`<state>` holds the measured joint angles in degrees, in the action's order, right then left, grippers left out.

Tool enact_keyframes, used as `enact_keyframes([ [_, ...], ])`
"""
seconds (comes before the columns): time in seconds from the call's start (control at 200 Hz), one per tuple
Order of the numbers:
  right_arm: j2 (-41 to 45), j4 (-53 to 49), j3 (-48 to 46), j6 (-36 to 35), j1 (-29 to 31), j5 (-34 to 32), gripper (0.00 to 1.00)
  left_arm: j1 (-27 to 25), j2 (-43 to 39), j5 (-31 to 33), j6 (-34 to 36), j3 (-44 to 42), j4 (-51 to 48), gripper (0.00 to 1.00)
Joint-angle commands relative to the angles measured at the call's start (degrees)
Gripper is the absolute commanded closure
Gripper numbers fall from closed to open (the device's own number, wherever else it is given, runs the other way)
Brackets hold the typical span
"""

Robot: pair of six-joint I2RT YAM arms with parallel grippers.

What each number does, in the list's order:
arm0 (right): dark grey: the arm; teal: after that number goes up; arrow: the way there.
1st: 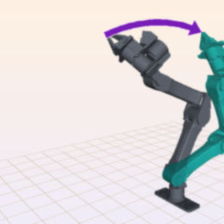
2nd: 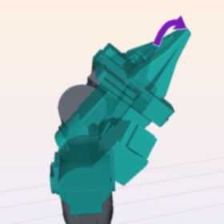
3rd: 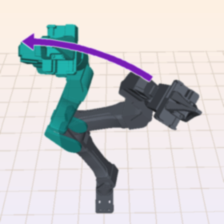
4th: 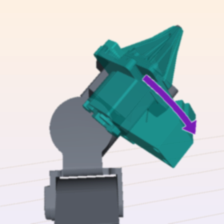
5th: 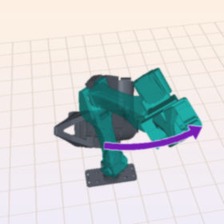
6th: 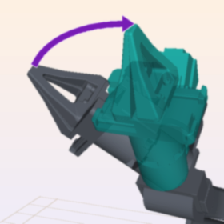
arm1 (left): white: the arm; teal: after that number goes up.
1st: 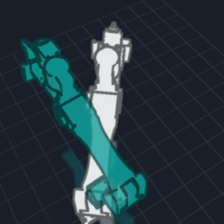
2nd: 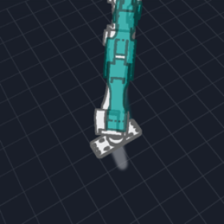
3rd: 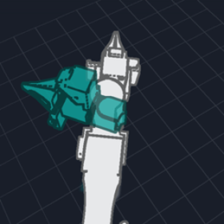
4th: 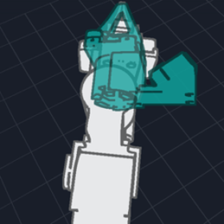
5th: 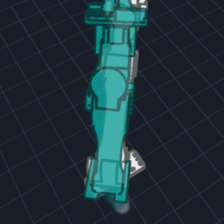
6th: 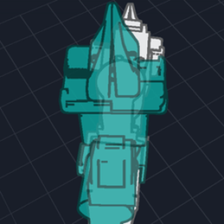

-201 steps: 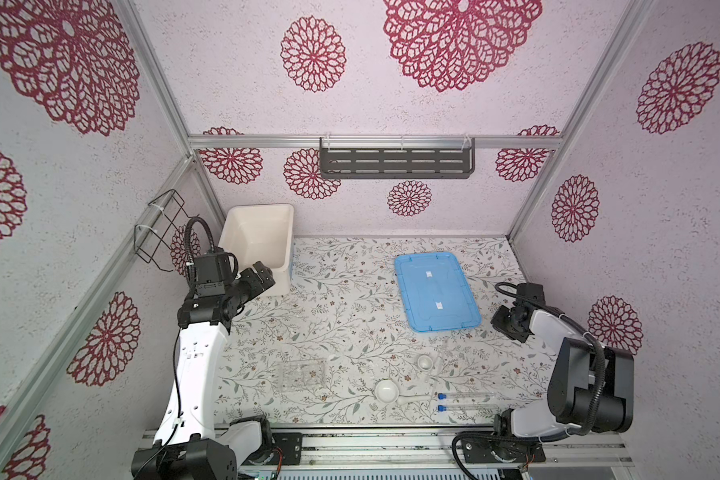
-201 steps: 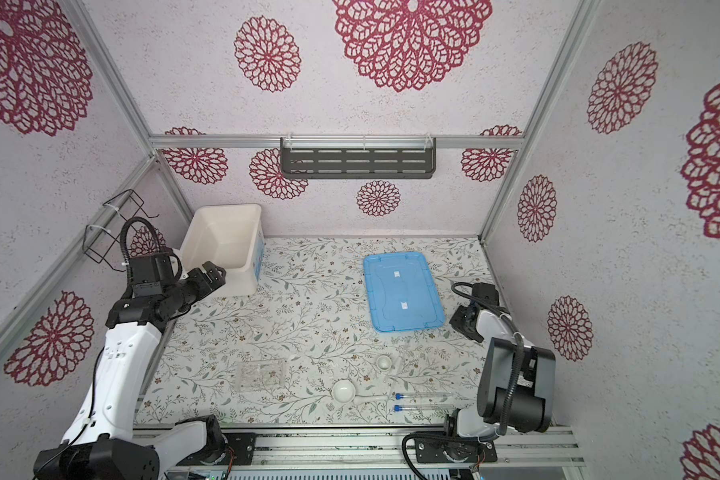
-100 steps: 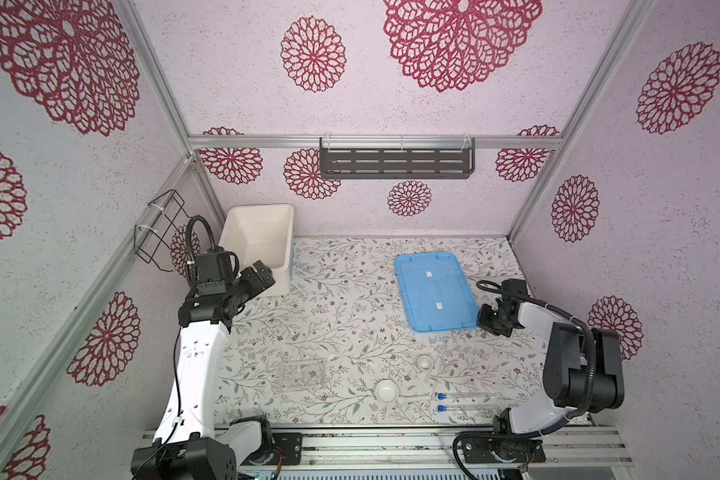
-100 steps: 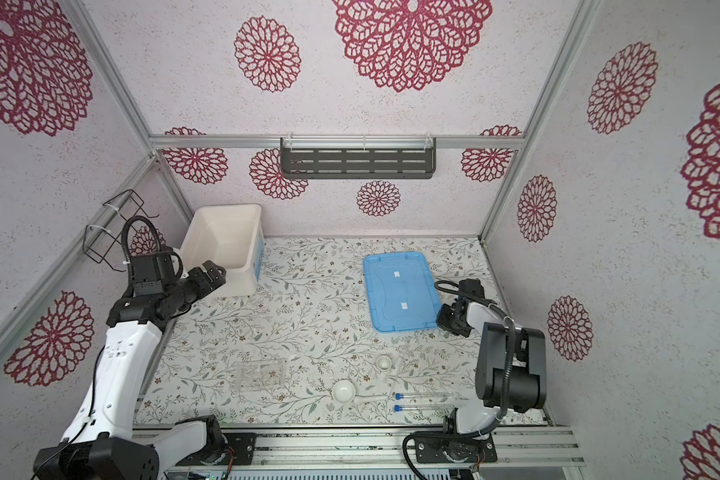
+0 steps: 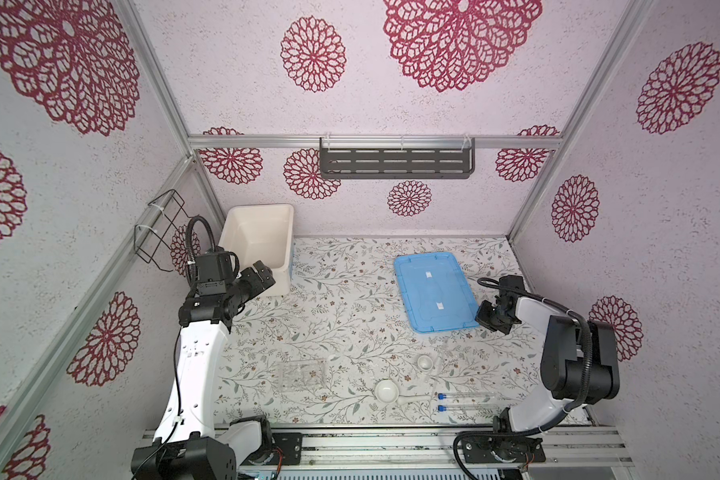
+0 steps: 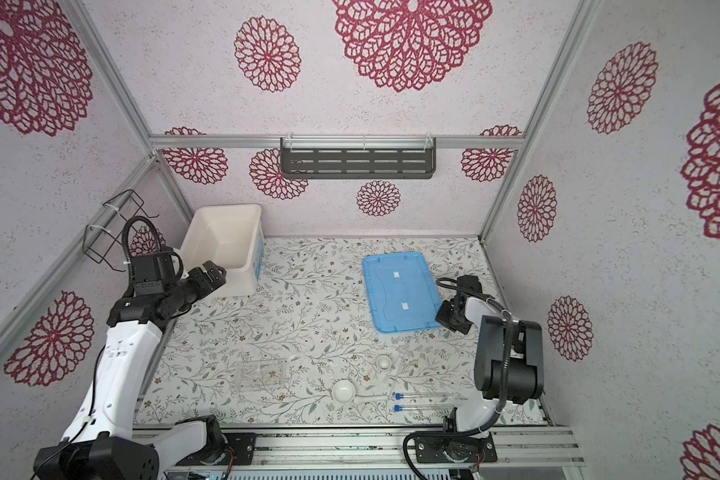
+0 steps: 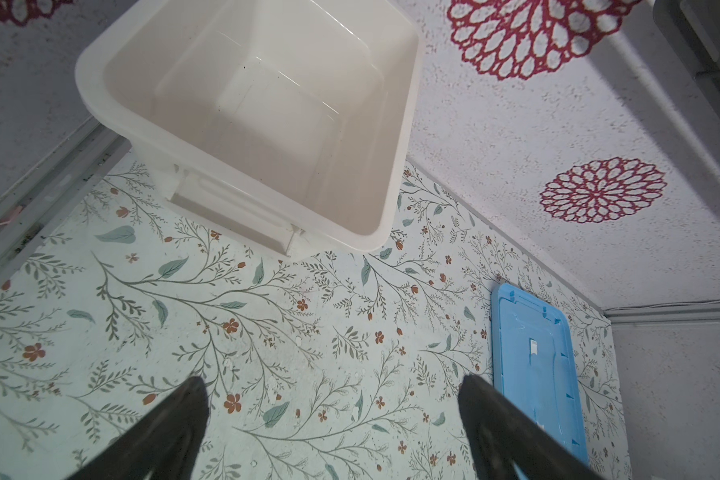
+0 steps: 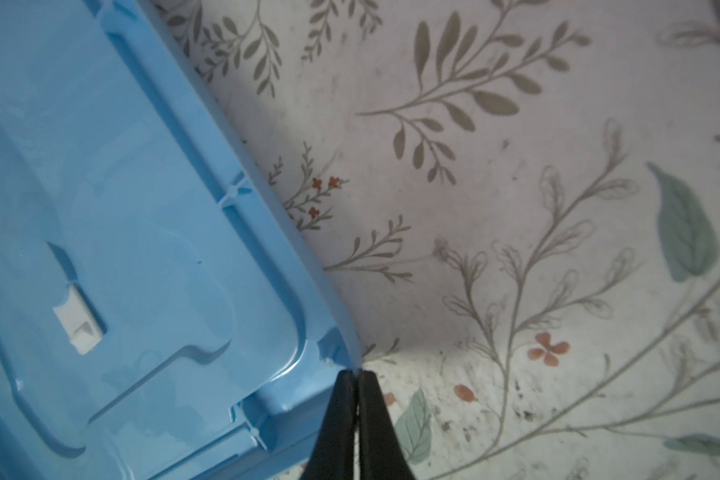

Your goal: Organize the chemistry lab equipment

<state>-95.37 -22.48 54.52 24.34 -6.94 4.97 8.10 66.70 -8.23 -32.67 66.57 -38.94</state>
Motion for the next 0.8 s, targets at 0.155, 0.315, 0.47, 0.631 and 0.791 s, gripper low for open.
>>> enact_keyframes([
  [0.155, 1.01, 0.9, -0.21, 9.77, -0.43, -4.87, 1.0, -0.52, -0.08, 0.59, 0.02, -0.82, -0.44, 0.03],
  [0.315, 3.42, 2.0, -0.66, 13.89, -2.2, -7.45, 1.0, -0.46, -0.16, 0.61, 0.13, -1.0, -0.42, 0.03],
  [0.47, 6.72, 4.15, -2.69, 17.56, -4.41, -7.4, 1.0, -0.54, -0.08, -0.19, -0.46, -1.44, 0.01, 0.02],
  [0.631, 6.03, 3.91, -2.1, 15.19, -7.0, -6.67, 1.0, -0.73, 0.14, -0.22, -0.42, -1.55, -0.06, 0.03],
  [0.791, 5.45, 4.2, -1.12, 11.64, -10.42, -6.03, 1.0, -0.74, 0.94, 0.64, 0.84, -0.35, -1.69, 0.03],
])
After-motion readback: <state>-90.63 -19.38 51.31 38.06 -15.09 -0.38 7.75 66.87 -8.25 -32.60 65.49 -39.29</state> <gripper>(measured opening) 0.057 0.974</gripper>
